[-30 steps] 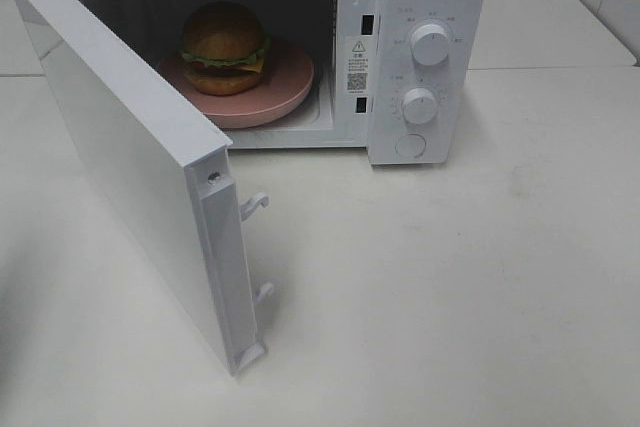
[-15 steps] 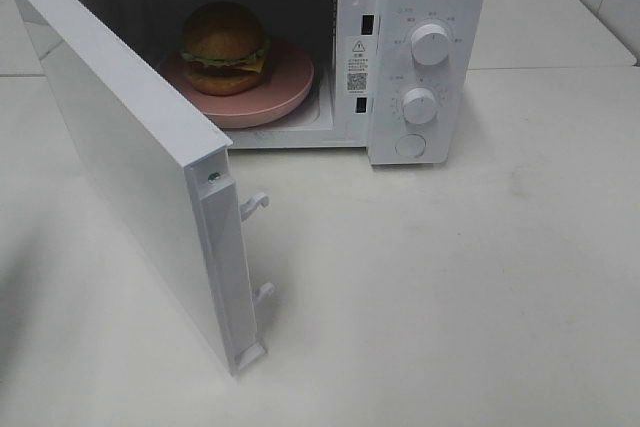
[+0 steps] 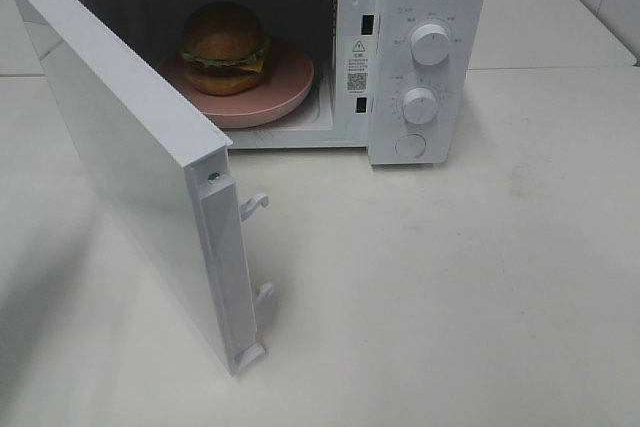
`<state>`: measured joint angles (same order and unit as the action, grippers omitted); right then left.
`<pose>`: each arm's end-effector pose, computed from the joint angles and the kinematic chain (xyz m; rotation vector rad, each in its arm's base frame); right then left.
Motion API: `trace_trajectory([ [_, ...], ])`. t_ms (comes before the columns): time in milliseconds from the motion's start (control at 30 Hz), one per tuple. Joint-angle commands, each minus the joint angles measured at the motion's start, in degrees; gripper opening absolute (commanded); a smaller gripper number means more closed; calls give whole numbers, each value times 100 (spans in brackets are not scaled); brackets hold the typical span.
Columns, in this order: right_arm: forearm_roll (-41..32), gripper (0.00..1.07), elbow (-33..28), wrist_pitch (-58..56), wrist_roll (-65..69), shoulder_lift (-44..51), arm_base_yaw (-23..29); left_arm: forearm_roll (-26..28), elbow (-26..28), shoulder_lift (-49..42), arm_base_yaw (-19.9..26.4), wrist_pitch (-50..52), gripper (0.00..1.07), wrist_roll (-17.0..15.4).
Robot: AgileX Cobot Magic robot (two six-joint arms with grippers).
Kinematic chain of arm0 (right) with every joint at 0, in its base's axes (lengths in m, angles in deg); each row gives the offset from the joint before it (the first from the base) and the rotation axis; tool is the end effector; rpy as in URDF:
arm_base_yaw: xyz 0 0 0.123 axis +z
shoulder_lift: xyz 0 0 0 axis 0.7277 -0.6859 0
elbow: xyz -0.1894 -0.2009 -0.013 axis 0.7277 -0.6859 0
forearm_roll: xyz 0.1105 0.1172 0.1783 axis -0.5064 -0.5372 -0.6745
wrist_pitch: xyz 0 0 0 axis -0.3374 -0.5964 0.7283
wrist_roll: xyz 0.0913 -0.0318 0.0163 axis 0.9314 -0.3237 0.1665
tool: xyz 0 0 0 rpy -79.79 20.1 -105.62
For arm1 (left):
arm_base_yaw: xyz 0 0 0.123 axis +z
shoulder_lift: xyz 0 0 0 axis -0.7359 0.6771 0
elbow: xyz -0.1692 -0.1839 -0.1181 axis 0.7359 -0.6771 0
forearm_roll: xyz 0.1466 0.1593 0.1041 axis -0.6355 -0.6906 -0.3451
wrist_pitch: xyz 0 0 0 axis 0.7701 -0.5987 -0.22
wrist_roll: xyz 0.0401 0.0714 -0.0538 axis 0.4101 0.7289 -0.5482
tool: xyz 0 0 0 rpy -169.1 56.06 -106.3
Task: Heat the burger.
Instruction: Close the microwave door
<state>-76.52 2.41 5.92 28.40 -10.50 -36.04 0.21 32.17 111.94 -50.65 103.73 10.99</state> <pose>0.0002 -0.0061 0.2722 -0.0715 2.0149 0.1049 0.2179 -0.0295 0.1849 0.1364 1.7696 -0.2292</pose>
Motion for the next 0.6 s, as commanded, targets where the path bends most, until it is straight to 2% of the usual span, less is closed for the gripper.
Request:
trace_trajectory([
  [33, -11, 75, -11, 52, -11, 149, -46, 258, 166, 309, -344, 241, 0, 115],
  [167, -11, 75, -11, 52, -11, 149, -46, 487, 292, 699, -710, 533, 0, 212],
  [300, -11, 75, -11, 52, -11, 149, -46, 544, 378, 865, -859, 533, 0, 223],
  [600, -11, 75, -11, 52, -11, 149, -46, 1203, 567, 1003, -1312, 516, 0, 223],
])
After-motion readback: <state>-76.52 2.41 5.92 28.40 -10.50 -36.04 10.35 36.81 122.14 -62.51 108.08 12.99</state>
